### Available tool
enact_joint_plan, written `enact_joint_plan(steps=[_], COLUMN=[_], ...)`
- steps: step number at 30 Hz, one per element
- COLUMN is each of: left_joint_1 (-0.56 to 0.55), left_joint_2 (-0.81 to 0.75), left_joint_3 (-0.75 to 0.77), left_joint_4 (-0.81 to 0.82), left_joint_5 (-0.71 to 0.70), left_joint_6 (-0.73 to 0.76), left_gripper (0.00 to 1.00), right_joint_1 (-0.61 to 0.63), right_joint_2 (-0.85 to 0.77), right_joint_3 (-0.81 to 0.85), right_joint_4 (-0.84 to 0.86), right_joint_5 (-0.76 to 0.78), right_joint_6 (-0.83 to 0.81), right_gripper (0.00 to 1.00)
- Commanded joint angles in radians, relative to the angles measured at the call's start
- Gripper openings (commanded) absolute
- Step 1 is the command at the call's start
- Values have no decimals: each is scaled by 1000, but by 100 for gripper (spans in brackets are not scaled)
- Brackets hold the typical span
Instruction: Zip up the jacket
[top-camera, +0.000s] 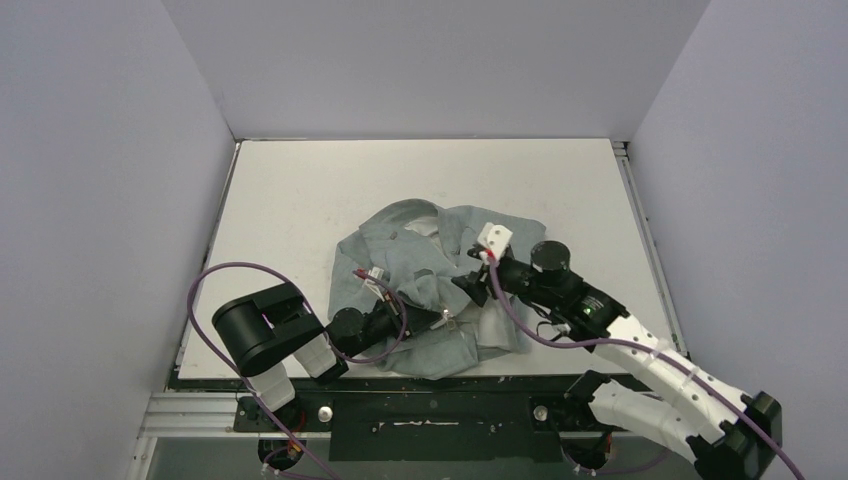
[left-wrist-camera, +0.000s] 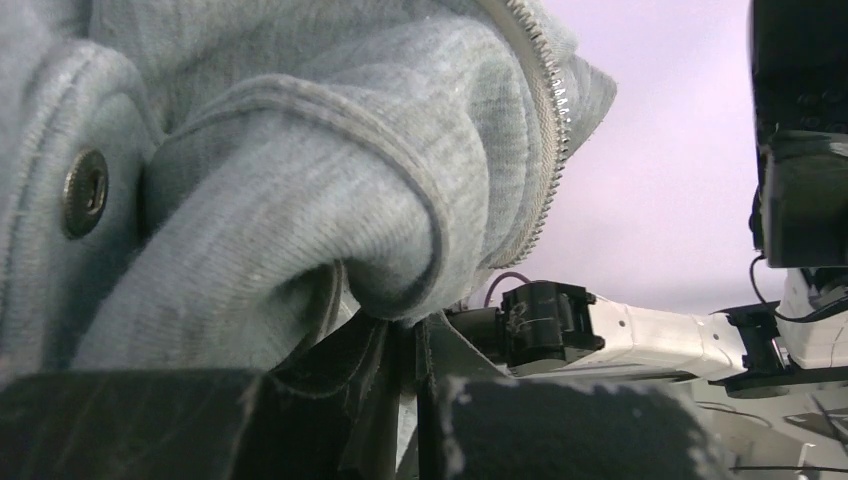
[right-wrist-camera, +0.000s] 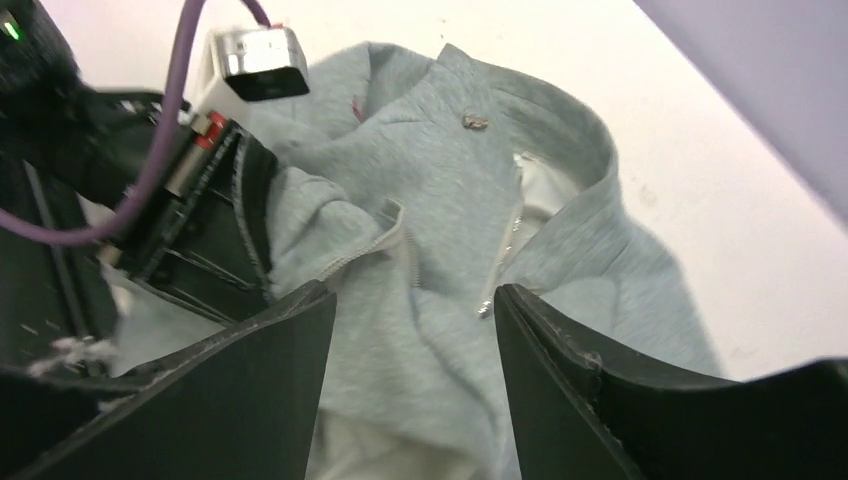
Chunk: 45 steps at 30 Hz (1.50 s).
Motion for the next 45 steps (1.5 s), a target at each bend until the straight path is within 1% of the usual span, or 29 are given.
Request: enact_joint_plan(steps=[1,3,5,6,9,10,14,18,23,31,39,45], left_joint_1=[3,4,4,4,4,4,4,4,4,4,4,4], left_joint_2=[-23,-30,-33,-34,-36,-33,-11,27,50,48,58,80], left_joint_3=[20,17,12,10,-1,-8,-22,-15,-16,-18,-21,-13], left_joint_4=[0,-13,-18,-19,-11,-6,42,83,120,119,127,141], left_joint_5=[34,28,15,8,-22,-32,-53,-45,-45,-45,-40,-34], left_joint_6=[-106,-124,-140,-146,-164,-176,-210,-233,-248,-256,-261,-268], left_gripper=[0,0,0,0,0,0,0,0,0,0,0,0], right_joint_1=[81,124,144,152,222,276,458,588,683,727,728,729], right_joint_2=[115,94,67,58,17,-4,-68,-71,-61,48,152,228], right_joint_3=[123,93,54,39,-11,-39,-189,-280,-364,-439,-478,-491], right_joint_4=[-238,-259,-251,-243,-199,-156,-12,113,242,394,497,620], right_joint_5=[-27,23,42,51,101,137,327,532,682,772,825,874], right_joint_6=[-585,-749,-838,-850,-821,-809,-791,-804,-820,-870,-903,-920], right_gripper=[60,60,58,57,55,55,55,55,53,51,55,55])
